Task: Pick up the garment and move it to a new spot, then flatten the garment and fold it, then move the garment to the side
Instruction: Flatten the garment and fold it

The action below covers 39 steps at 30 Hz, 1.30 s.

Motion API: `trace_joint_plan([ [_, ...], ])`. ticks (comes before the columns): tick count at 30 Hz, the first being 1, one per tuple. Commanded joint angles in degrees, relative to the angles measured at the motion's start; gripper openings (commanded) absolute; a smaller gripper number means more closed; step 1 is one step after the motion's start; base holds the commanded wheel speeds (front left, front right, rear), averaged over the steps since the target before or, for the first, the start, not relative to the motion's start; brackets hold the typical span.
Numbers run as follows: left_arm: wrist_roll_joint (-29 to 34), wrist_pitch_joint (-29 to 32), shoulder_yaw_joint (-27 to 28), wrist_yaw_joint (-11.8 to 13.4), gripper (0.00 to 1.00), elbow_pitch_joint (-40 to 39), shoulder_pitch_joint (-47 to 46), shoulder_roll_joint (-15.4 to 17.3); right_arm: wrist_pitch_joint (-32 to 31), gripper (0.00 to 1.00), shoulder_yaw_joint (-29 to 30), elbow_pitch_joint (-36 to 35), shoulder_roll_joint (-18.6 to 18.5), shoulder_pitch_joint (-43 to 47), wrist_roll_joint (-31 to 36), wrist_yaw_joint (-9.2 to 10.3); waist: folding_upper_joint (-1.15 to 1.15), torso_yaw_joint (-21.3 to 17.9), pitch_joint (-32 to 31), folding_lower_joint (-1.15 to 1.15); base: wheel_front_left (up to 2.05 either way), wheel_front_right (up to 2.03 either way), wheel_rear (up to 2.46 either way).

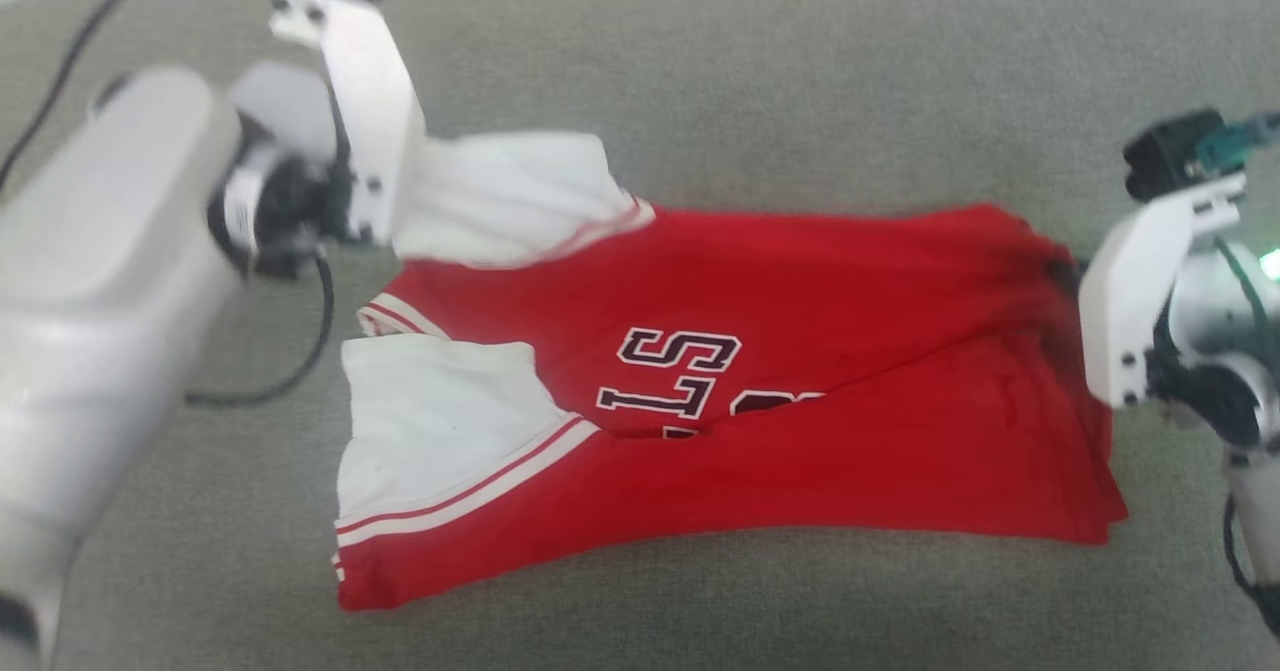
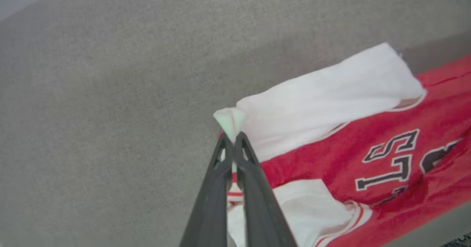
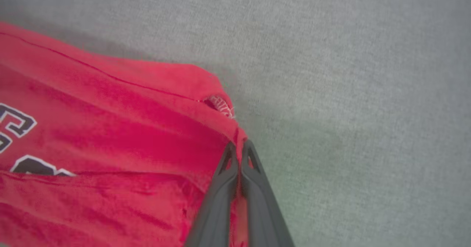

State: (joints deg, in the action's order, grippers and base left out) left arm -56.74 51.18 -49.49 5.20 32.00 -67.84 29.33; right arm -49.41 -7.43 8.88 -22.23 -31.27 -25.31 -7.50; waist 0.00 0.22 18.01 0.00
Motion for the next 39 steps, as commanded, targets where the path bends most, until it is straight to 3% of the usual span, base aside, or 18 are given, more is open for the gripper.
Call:
trace_joint_plan([
  [1, -0.40, 1.09, -0.09, 1.90, 0.00, -3.86, 2.55, 1.72, -0.96, 0.00, 0.91, -1.16, -0.39, 2.28, -0.17, 0.01, 0.00, 0.85, -1.04, 0.00, 0.00, 0.00, 0.00],
  [9, -1.79, 6.28, -1.39, 14.44, 0.00, -30.97, 16.77, 11.81, -4.63, 0.00, 6.71, -6.66, 1.07, 12.31, -0.25, 0.01, 0.00, 1.94, -2.38, 0.00, 0.00, 0.00, 0.00],
  [16, -3.33, 4.72, -1.15, 19.37, 0.00, -37.03, 24.98, 14.88, -5.57, 0.00, 7.54, -5.97, 3.07, 16.05, -0.06, 0.01, 0.00, 2.05, -2.35, 0.00, 0.00, 0.00, 0.00],
  [20, -4.78, 1.15, -0.51, 18.59, 0.00, -34.18, 28.77, 14.22, -5.58, 0.00, 7.07, -4.12, 4.29, 16.49, 0.08, 0.01, 0.00, 1.89, -3.03, 0.00, 0.00, 0.00, 0.00],
  [21, -4.49, 0.09, -0.73, 17.65, 0.19, -33.33, 29.27, 14.13, -5.45, 0.00, 6.71, -3.70, 4.61, 16.46, -0.13, 0.01, 0.00, 1.87, -3.32, 0.00, 0.00, 0.00, 0.00],
  [22, -4.77, -1.29, -0.30, 17.04, 0.52, -32.11, 29.77, 13.69, -4.65, 0.00, 6.60, -3.57, 4.98, 16.13, -0.32, 0.01, 0.00, 1.88, -3.58, 0.00, 0.00, 0.00, 0.00],
  [23, -5.41, -2.36, 0.01, 16.44, 0.86, -30.92, 30.47, 13.29, -4.05, 0.32, 6.45, -3.31, 5.18, 15.79, -0.36, 0.01, 0.00, 1.84, -3.89, 0.00, 0.00, 0.00, 0.00],
  [24, -5.74, -3.26, 0.29, 15.93, 1.00, -29.78, 31.01, 12.99, -3.70, 0.67, 6.23, -3.02, 5.23, 15.58, -0.36, 0.01, 0.00, 1.87, -4.21, 0.00, 0.00, 0.00, 0.00],
  [25, -5.87, -4.26, 0.52, 15.37, 1.00, -28.72, 31.39, 12.78, -3.32, 1.00, 6.19, -2.68, 5.22, 15.51, -0.29, 0.01, 0.00, 1.95, -4.58, 0.00, 0.00, 0.00, 0.00],
  [35, -4.54, -18.28, 4.83, 10.20, 1.00, -26.28, 34.65, 12.71, -0.24, 1.00, 7.79, -4.31, 4.90, 17.65, -2.05, 0.01, 0.00, 3.58, -9.18, 0.00, 0.00, 0.00, 0.00],
  [39, -4.02, -25.82, 6.87, 9.52, 1.00, -25.71, 37.47, 12.91, 0.28, 1.00, 10.06, -5.25, 4.78, 19.24, -1.70, 0.01, 0.00, 4.45, -10.67, 0.00, 0.00, 0.00, 0.00],
])
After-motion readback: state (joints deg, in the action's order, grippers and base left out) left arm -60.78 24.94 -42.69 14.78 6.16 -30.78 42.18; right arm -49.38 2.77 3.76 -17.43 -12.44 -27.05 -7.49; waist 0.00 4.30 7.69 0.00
